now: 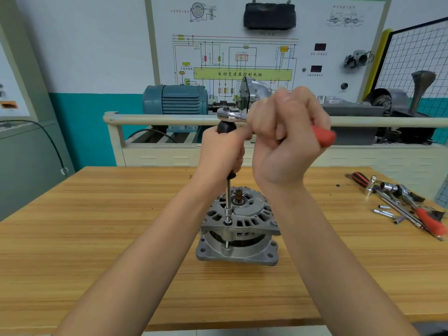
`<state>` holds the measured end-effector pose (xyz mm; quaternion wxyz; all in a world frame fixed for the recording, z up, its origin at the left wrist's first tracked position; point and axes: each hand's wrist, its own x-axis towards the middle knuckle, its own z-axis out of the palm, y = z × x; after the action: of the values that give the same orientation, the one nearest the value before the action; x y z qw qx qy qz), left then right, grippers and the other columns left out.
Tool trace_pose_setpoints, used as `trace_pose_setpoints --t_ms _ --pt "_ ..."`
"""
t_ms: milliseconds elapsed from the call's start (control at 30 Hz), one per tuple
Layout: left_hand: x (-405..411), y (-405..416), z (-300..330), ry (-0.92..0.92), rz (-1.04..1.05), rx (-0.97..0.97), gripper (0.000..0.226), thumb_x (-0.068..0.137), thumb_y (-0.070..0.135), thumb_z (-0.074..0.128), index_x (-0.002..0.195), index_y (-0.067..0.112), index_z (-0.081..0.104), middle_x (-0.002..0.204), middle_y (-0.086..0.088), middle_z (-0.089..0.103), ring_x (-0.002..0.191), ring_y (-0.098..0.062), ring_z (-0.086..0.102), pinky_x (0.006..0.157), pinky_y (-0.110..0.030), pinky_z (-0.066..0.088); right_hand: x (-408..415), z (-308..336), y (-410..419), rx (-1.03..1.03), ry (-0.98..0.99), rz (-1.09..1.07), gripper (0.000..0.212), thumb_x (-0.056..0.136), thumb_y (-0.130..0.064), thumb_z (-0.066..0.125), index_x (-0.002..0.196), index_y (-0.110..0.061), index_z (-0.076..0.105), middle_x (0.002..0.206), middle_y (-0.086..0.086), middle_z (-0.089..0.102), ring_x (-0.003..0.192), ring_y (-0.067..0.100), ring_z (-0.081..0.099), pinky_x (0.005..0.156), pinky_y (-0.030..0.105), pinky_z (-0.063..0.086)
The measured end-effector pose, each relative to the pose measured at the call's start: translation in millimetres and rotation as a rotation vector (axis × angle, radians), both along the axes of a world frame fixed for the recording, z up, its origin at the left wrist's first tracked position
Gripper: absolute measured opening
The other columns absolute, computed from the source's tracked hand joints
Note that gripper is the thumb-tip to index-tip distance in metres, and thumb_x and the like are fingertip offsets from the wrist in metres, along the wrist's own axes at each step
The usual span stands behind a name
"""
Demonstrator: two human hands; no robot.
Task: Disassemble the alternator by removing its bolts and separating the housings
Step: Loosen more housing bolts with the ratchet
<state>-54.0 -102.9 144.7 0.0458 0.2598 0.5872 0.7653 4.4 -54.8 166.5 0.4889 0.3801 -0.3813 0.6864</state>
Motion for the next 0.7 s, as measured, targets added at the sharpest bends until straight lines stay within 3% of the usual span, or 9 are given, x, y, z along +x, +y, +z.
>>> trace_pose_setpoints --t_ms 100,200,333,400,500,600,700 --pt "-7.5 -11.8 2.3 0.048 -0.221 -0.051 0.042 0.083 0.001 0.057 0.049 0.017 0.037 0.038 0.004 0.028 0.033 -0.011 0.021 0.038 -0.018 0.022 -1.4 9.7 24.0 -0.119 -0.154 0.346 0.050 0.083 -0.005 0.040 0.035 -0.021 0.035 0.032 -0.007 0.026 0.034 0.008 0.017 0.042 0.023 0.020" --pt "-12.2 -17.5 6.1 0.084 -0.433 -0.097 0.035 0.079 0.013 0.060 0.048 0.017 0.042 0.040 0.003 0.032 0.034 -0.013 0.027 0.040 -0.020 0.027 -9.7 14.3 46.9 -0.410 -0.341 0.654 0.045 0.079 -0.009 0.041 0.036 -0.018 0.030 0.032 -0.004 0.021 0.033 0.012 0.011 0.039 0.019 0.017" --pt "-11.1 -12.5 6.9 0.019 -0.560 -0.081 0.039 0.081 0.011 0.057 0.046 0.018 0.040 0.035 0.005 0.028 0.028 -0.007 0.022 0.037 -0.017 0.018 -18.4 15.3 56.0 -0.574 -0.385 0.746 0.040 0.076 -0.009 0.042 0.039 -0.017 0.029 0.032 -0.004 0.019 0.027 0.012 0.017 0.037 0.019 0.016" --pt "-9.9 -11.0 6.3 -0.019 -0.526 -0.077 0.045 0.085 0.009 0.053 0.043 0.019 0.038 0.033 0.006 0.025 0.027 -0.006 0.019 0.036 -0.016 0.015 -16.9 14.8 51.3 -0.555 -0.367 0.709 0.040 0.075 -0.009 0.042 0.039 -0.017 0.029 0.032 -0.004 0.019 0.027 0.011 0.017 0.037 0.020 0.016" --pt "-5.5 -6.8 4.6 -0.015 -0.284 -0.052 0.050 0.089 0.004 0.050 0.044 0.019 0.034 0.035 0.006 0.023 0.029 -0.008 0.016 0.036 -0.014 0.015 -8.9 11.4 41.1 -0.430 -0.283 0.565 0.047 0.081 -0.008 0.039 0.036 -0.018 0.030 0.032 -0.004 0.020 0.031 0.011 0.014 0.038 0.021 0.017" --pt "1.4 2.0 2.9 -0.013 -0.035 -0.009 0.042 0.087 0.000 0.052 0.054 0.017 0.032 0.038 0.006 0.025 0.032 -0.009 0.017 0.037 -0.015 0.017 -0.8 3.5 21.5 -0.179 -0.116 0.268 0.050 0.085 -0.003 0.039 0.039 -0.021 0.029 0.034 -0.005 0.024 0.034 0.010 0.017 0.043 0.023 0.020" --pt "4.1 7.3 0.7 0.028 0.107 -0.011 0.037 0.086 0.005 0.057 0.058 0.017 0.036 0.043 0.005 0.031 0.039 -0.011 0.026 0.038 -0.018 0.022 2.1 -5.4 0.2 -0.050 0.016 -0.032 0.040 0.077 -0.004 0.051 0.048 -0.022 0.030 0.040 -0.004 0.025 0.037 0.007 0.024 0.048 0.025 0.021"
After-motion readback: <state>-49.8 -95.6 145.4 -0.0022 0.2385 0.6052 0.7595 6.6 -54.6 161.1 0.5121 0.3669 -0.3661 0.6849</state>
